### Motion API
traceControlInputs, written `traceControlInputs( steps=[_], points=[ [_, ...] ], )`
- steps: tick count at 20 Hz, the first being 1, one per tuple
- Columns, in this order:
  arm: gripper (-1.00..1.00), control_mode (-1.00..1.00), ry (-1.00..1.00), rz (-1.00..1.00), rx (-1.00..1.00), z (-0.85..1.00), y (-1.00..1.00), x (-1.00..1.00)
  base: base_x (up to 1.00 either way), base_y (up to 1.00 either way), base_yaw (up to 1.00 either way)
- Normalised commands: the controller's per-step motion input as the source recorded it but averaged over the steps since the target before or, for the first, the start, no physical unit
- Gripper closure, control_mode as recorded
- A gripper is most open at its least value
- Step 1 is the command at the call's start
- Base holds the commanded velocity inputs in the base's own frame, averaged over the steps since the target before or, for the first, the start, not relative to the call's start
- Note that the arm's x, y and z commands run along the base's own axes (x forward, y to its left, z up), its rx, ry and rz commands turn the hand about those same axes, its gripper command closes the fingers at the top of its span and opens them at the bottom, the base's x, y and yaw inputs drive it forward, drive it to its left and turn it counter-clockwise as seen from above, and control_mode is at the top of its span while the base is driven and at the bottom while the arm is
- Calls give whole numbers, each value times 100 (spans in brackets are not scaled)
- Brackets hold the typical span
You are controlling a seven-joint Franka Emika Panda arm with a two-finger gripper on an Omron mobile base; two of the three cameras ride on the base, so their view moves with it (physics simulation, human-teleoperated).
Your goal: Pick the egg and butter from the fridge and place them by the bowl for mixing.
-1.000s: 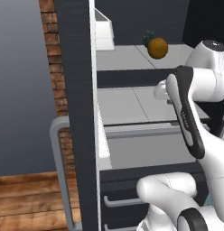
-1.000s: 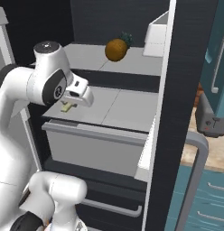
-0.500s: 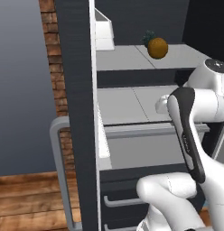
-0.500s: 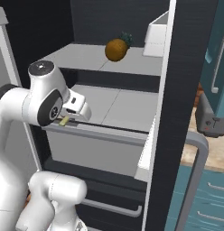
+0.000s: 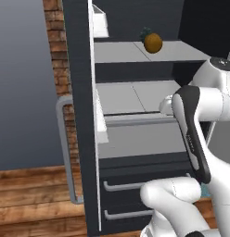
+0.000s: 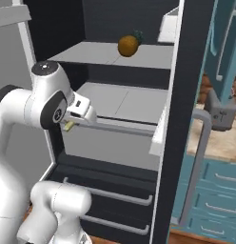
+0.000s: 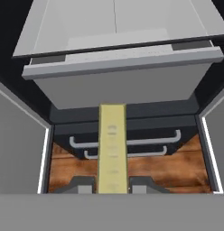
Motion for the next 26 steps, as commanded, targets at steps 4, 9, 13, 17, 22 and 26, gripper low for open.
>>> traceControlInputs(
  steps=[4,9,13,17,22,26],
  points=[
    [100,100,0,0,0,0,0,0,-93,-8,-4],
    [100,100,0,0,0,0,0,0,-94,-3,-2],
    [100,100,0,0,0,0,0,0,-53,-3,-16],
    [100,100,0,0,0,0,0,0,0,-31,-33],
    [100,100,0,0,0,0,0,0,0,-63,-15],
    [100,100,0,0,0,0,0,0,6,-73,-2]
  ],
)
